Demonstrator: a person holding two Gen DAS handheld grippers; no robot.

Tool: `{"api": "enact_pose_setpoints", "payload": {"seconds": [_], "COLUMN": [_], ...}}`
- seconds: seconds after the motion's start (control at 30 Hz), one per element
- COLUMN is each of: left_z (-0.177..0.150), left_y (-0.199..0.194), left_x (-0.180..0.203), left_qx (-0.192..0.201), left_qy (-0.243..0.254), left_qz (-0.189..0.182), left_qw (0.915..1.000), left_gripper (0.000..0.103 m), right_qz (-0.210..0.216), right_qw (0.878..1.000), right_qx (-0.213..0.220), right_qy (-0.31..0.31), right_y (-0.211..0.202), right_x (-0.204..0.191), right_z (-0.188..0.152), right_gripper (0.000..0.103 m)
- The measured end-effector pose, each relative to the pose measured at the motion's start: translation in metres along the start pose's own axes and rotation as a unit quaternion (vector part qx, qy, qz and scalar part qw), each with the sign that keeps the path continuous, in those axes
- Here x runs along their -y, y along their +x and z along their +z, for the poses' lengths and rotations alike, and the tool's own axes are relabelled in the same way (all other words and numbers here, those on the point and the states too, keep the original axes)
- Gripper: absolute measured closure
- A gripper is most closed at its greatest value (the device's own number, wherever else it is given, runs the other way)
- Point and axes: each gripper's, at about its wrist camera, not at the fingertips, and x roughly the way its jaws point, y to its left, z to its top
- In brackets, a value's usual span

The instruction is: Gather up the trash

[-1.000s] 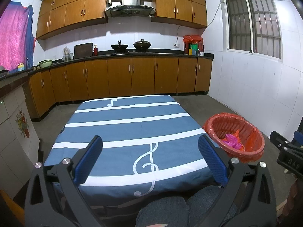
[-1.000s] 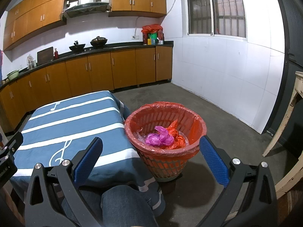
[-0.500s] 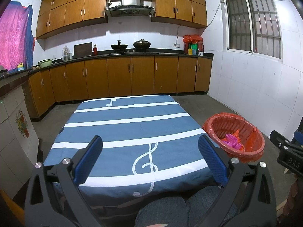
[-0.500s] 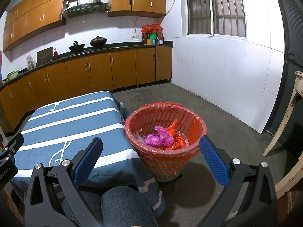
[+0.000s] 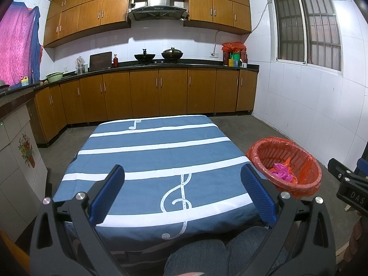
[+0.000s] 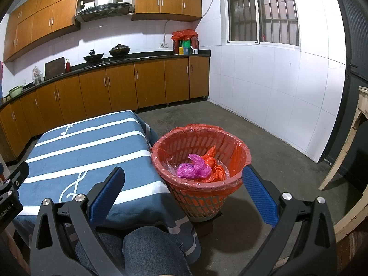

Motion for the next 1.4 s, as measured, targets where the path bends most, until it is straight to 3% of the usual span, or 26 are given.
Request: {"api": "enact_pose_setpoints", "payload": {"seconds": [1.4], "left_z": [-0.001], "left_y": [0.013], "left_x": [-0.010], "left_qx": [-0.008], "left_qy": [-0.006], "left_qz": [-0.002], "left_qw": [1.0000], "left_gripper": [0.004], "right_qz": [-0.001], "right_qw": [1.000], "right_qx": [-0.002], "right_qy": [0.002], "right_y": [0.000], "right_x": [0.000], "right_z": [0.003], "right_gripper": [0.002]}}
